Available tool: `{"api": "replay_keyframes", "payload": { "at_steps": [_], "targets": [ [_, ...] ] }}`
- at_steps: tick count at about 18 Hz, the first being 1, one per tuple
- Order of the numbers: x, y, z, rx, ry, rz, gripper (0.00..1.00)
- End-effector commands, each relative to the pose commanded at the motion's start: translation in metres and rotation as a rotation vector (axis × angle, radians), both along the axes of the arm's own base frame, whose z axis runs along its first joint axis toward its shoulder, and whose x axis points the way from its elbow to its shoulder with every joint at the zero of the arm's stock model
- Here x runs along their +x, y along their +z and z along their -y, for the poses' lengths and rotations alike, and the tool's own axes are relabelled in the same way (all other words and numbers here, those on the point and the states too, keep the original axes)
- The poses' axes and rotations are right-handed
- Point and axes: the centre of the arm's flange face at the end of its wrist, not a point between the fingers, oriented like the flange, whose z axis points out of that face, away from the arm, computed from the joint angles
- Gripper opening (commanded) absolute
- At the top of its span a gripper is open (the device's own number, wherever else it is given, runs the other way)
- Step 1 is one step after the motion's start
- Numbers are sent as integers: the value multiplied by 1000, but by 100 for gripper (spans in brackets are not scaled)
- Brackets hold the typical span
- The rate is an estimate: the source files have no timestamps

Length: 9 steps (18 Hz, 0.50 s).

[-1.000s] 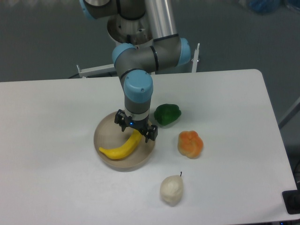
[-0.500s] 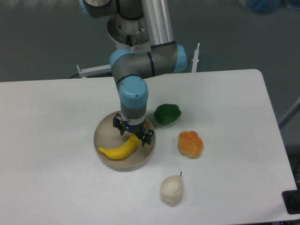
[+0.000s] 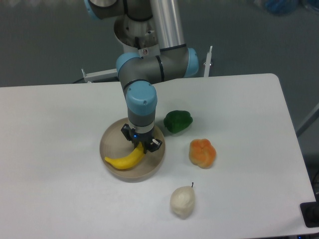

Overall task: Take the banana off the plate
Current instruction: 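Lower the gripper onto the banana's middle and close it, then lift the held banana off the plate and carry it toward the orange pepper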

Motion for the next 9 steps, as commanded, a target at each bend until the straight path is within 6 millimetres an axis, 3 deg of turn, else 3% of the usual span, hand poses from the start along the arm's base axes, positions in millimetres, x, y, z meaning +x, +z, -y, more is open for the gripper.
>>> {"api": "replay_keyframes", "payload": {
  "at_steps": [6, 9],
  "targets": [
    [-7, 20, -3, 31, 8, -20, 32],
    [-17, 50, -15, 80, -10, -51, 31]
  ]
}}
